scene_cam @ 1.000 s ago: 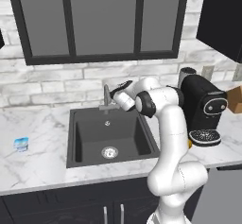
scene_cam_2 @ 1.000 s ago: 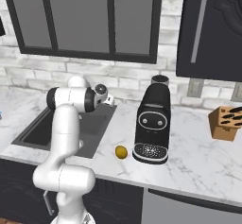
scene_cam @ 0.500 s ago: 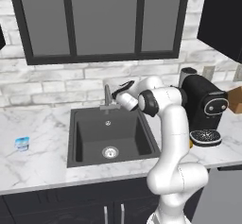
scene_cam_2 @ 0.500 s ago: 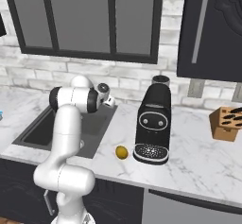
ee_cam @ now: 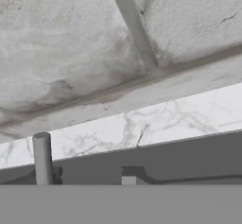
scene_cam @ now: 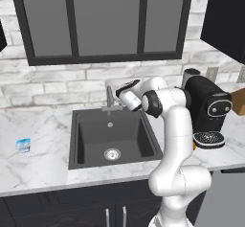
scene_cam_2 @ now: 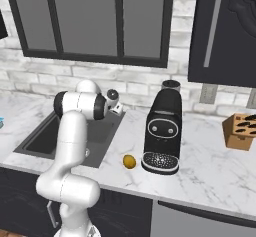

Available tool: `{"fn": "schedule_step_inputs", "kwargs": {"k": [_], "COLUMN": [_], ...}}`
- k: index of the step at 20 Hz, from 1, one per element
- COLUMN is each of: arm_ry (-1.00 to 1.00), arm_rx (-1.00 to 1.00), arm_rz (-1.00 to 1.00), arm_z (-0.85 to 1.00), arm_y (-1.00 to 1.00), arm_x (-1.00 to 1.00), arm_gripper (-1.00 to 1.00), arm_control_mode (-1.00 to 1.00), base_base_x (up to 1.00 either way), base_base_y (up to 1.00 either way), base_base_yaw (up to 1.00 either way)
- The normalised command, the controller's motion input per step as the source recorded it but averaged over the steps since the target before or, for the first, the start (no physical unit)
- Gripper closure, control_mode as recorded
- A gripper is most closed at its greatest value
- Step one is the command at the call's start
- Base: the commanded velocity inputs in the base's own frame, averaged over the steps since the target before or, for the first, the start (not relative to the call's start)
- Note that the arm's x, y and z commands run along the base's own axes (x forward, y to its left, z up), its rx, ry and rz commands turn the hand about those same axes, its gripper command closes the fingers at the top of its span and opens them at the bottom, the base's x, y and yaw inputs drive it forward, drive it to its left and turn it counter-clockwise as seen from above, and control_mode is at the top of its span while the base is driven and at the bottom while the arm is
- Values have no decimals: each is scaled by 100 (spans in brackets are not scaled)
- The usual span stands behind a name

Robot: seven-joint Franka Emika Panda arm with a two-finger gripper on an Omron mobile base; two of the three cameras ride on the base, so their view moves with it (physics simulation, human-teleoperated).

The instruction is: Turn on the sink faucet. Then move the lemon from the counter to the sink. Turn off the sink. Move the vegetable from the sink to the pot next to the stove. Finally move the pot to the rear left burner.

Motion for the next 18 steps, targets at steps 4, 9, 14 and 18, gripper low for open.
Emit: {"fn": "schedule_step_inputs", "kwargs": {"k": [4, 9, 14, 18], "arm_ry": [0, 0, 0, 0], "arm_rx": [4, 3, 2, 0], "arm_rz": [0, 0, -4, -4], "arm_z": [-74, -82, -39, 4], "arm_y": [-57, -54, -27, 0], "arm_x": [-30, -42, -23, -10], "arm_gripper": [100, 100, -100, -100], "arm_control_mode": [-100, -100, -100, -100], "base_base_x": [0, 0, 0, 0], "base_base_y": [0, 0, 0, 0], "base_base_yaw": [0, 0, 0, 0]}}
